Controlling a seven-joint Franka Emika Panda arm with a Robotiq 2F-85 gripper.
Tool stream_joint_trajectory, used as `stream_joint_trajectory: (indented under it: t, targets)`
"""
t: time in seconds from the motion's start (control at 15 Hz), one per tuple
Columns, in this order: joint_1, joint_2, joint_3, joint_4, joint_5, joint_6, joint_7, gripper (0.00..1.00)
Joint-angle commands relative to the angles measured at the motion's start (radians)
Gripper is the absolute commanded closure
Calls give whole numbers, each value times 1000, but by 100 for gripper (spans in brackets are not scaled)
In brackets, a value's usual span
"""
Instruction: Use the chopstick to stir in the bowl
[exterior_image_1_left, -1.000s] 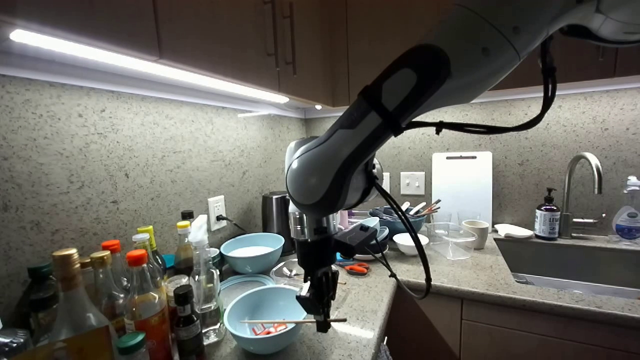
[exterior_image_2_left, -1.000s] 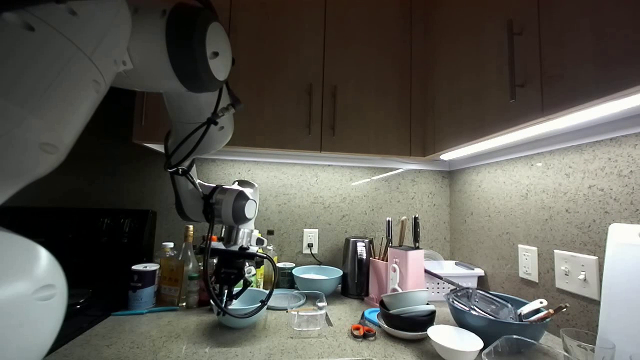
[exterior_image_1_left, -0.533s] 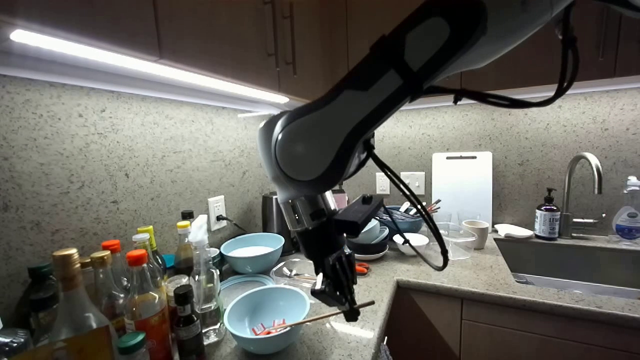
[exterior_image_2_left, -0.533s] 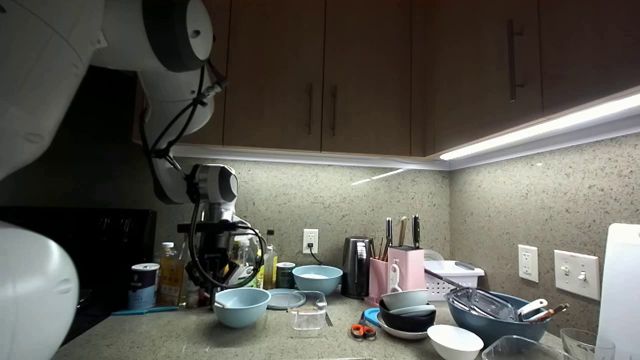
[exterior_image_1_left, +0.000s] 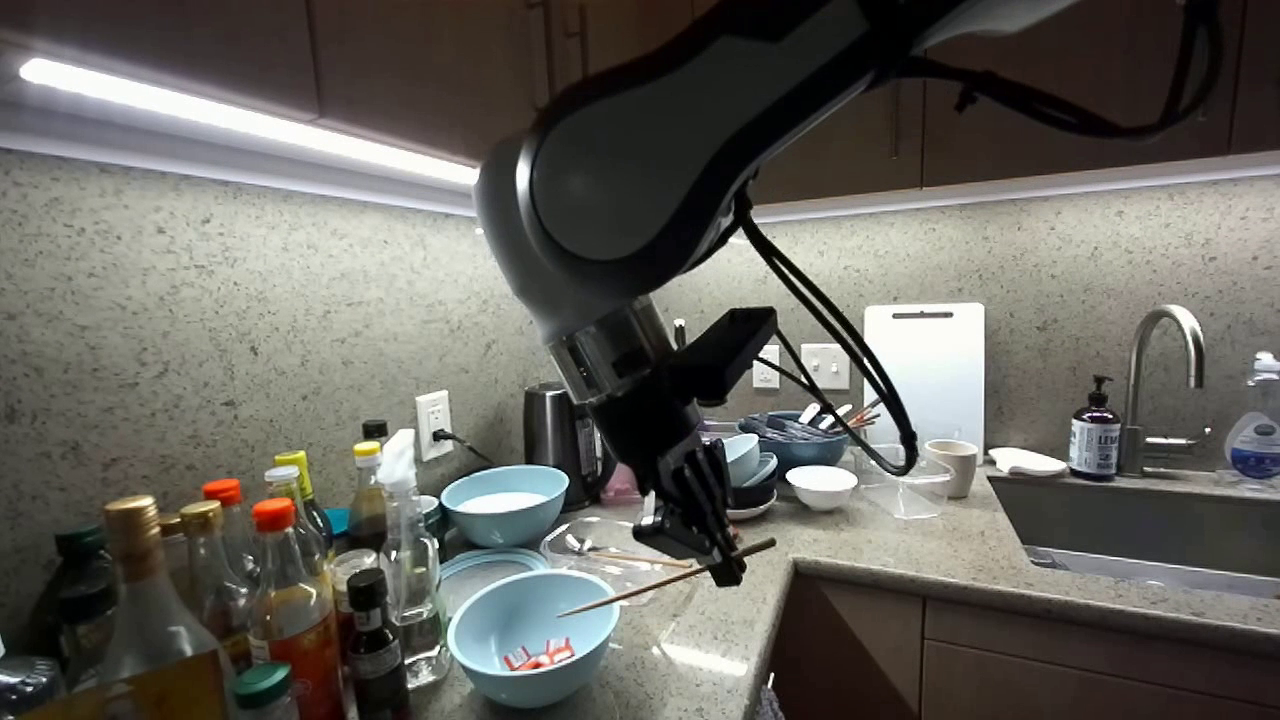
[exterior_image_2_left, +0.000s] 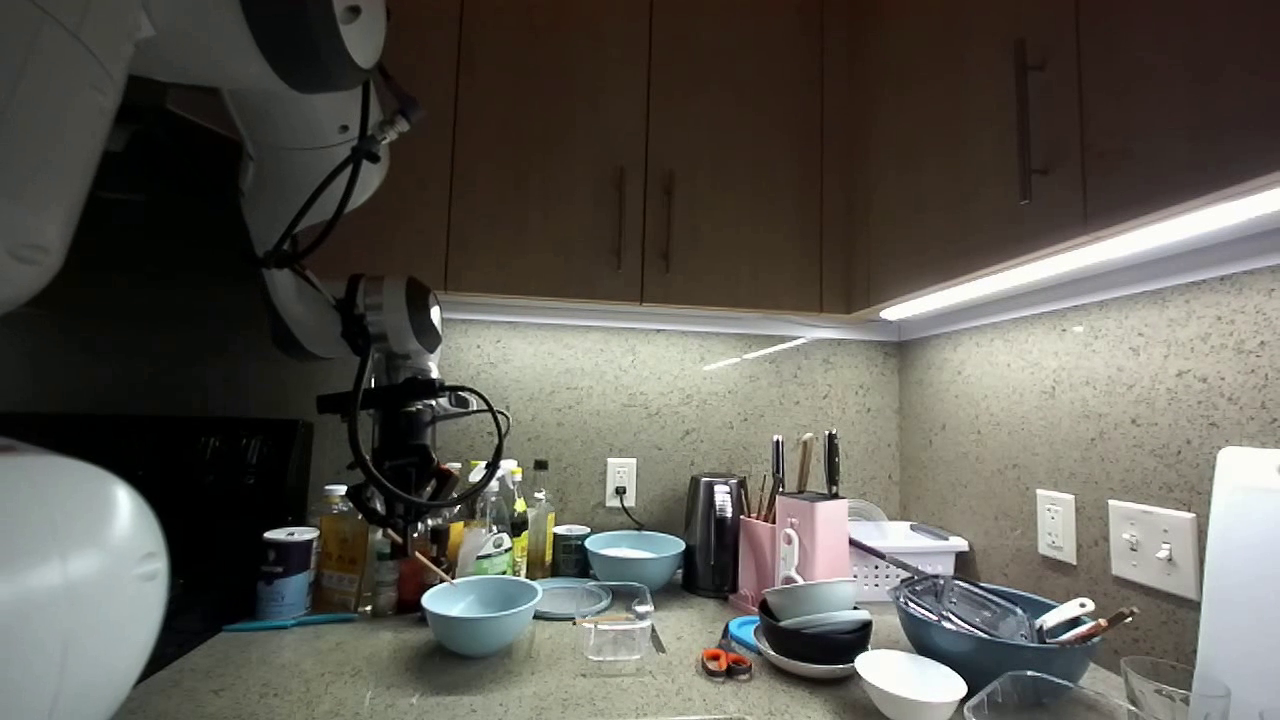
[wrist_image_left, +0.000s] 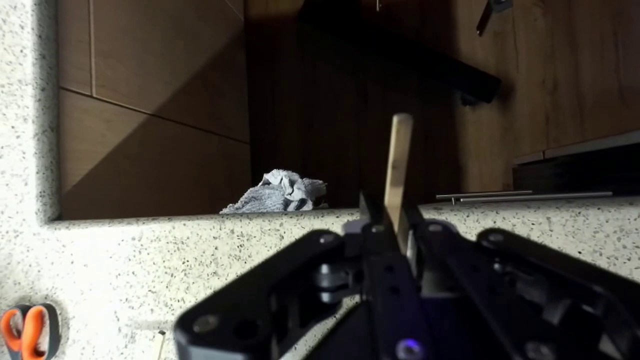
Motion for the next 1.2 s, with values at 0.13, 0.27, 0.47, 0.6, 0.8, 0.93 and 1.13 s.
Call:
stream_joint_trajectory:
  t: [0.13,0.27,0.47,0.6,0.8,0.93,1.13]
  targets:
    - [-26,58,-1,39,-37,65,-5,98]
    - [-29,89,-9,67,-49,74,-2,98]
    - [-28,136,-23,112,-55,54,6,98]
    - [-26,167,-31,143,-53,36,8,98]
    - [-22,209,-45,191,-62,10,12,98]
    - [-16,236,-56,229,-90,-1,11,98]
    - [-2,279,-62,307,-147,-7,5,98]
